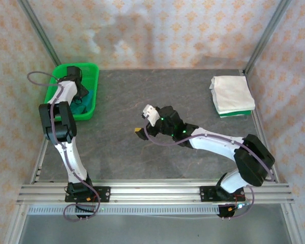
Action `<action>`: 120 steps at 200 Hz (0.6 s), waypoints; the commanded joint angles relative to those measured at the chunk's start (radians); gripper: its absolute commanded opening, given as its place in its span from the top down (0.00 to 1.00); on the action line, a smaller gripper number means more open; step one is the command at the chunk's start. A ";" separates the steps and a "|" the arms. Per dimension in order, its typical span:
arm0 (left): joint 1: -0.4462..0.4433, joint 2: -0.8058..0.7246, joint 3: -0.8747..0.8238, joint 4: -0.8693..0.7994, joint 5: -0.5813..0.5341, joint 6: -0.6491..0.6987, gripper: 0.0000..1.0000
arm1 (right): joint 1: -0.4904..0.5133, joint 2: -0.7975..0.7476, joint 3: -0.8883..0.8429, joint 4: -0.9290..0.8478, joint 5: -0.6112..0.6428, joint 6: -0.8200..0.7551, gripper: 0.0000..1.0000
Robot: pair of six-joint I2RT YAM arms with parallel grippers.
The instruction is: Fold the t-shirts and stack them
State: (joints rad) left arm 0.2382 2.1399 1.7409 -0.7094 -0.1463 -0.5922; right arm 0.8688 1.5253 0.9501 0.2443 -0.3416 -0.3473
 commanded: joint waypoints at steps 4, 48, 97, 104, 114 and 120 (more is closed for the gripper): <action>0.007 0.037 0.076 -0.100 0.035 -0.079 0.17 | 0.013 0.021 0.044 0.046 -0.037 0.027 0.01; 0.007 0.017 0.109 -0.104 0.053 -0.073 1.00 | 0.013 -0.005 0.028 0.024 0.002 0.011 0.01; -0.015 -0.196 0.120 -0.042 0.002 -0.012 1.00 | 0.013 -0.022 0.018 0.052 0.035 0.050 0.01; -0.022 -0.223 0.128 -0.035 -0.012 -0.005 1.00 | 0.012 -0.022 0.016 0.067 0.042 0.059 0.01; -0.033 -0.272 0.150 -0.035 -0.022 0.010 1.00 | 0.013 -0.023 0.008 0.094 0.045 0.075 0.00; -0.039 -0.289 0.169 -0.041 -0.025 0.023 1.00 | 0.013 -0.025 0.004 0.105 0.045 0.081 0.01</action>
State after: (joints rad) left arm 0.2276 1.9995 1.8263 -0.7605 -0.1036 -0.6201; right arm 0.8791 1.5352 0.9661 0.2665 -0.3252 -0.3134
